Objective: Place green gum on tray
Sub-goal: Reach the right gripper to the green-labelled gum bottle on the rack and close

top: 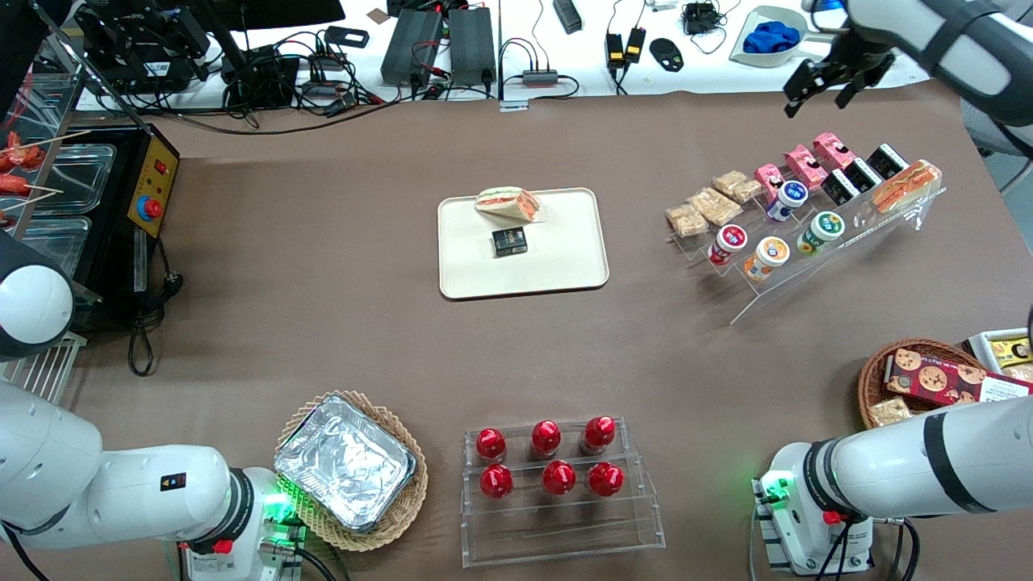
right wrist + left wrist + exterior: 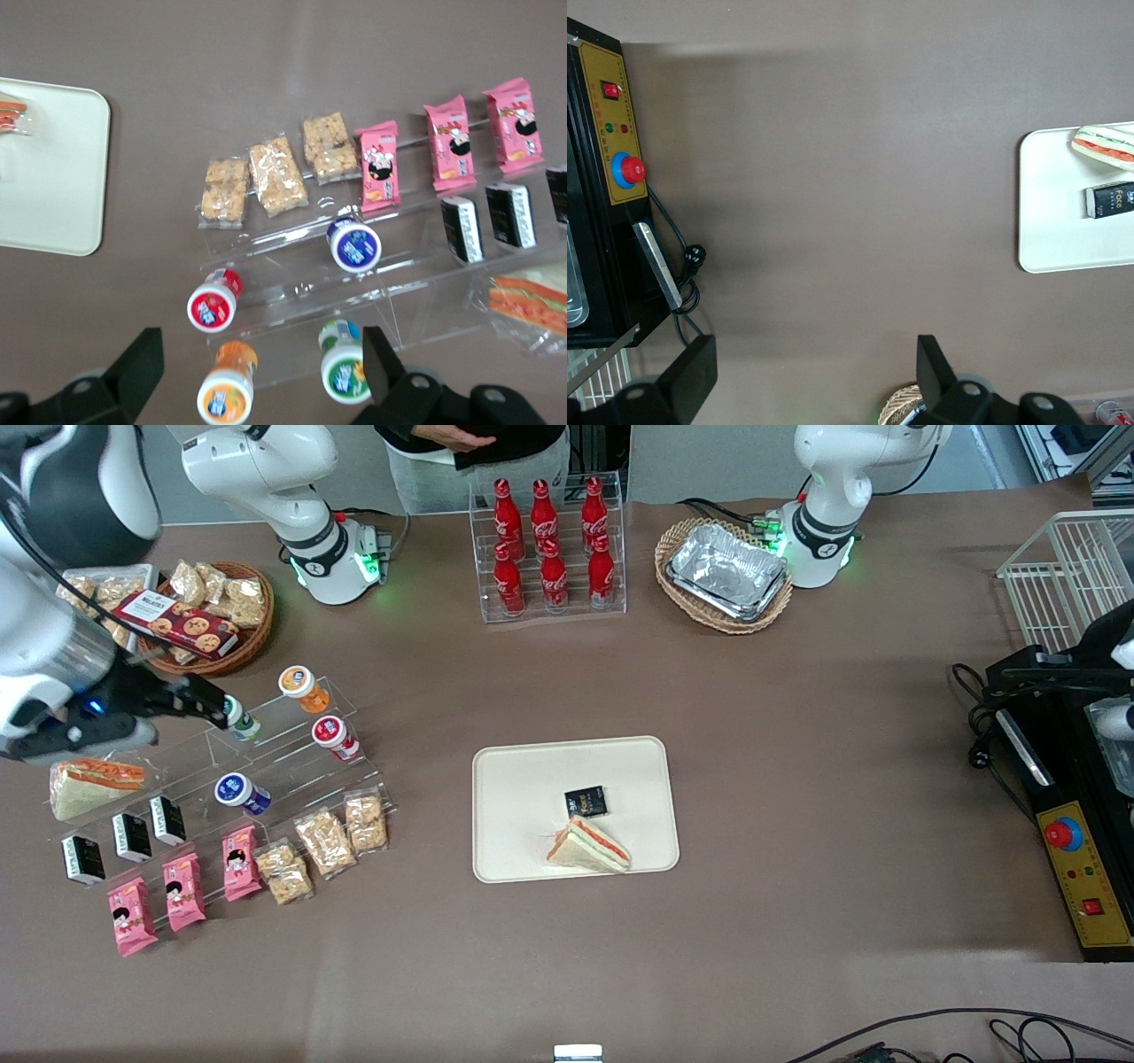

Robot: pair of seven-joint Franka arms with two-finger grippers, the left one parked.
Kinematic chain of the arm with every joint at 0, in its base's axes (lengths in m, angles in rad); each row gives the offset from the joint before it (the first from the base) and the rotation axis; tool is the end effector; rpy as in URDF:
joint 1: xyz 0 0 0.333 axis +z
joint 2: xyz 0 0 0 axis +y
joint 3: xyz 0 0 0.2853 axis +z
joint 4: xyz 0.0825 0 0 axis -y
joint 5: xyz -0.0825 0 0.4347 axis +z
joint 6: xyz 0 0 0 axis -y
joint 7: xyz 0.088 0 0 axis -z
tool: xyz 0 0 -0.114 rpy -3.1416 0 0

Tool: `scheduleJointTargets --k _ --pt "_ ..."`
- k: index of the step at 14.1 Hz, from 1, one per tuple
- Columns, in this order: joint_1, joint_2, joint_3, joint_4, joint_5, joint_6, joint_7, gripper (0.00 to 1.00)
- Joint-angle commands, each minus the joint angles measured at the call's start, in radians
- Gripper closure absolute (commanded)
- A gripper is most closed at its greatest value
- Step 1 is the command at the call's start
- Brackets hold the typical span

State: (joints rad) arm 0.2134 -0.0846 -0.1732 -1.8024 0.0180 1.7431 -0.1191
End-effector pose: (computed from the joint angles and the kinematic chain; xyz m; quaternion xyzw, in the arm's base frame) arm 0.5909 0.0230 0.5297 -0.9967 -0.0783 -0.0126 0.0157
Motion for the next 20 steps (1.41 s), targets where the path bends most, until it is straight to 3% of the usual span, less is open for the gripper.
scheduleJointTargets --k 1,6,9,13,20 --pt "-0.003 -0.033 -0.017 -0.005 0.004 -0.037 -0.004 0.0" --pt "-0.003 -0.041 -0.038 -0.018 0.0 -0.068 -0.019 0.0" --pt "-0.002 -0.179 -0.037 -0.133 -0.021 -0.114 -0.016 0.0" --pt "-0.005 -0.392 -0.039 -0.489 -0.081 0.114 -0.016 0.0" --pt "-0.065 -0.394 -0.04 -0.544 -0.096 0.136 -0.019 0.0"
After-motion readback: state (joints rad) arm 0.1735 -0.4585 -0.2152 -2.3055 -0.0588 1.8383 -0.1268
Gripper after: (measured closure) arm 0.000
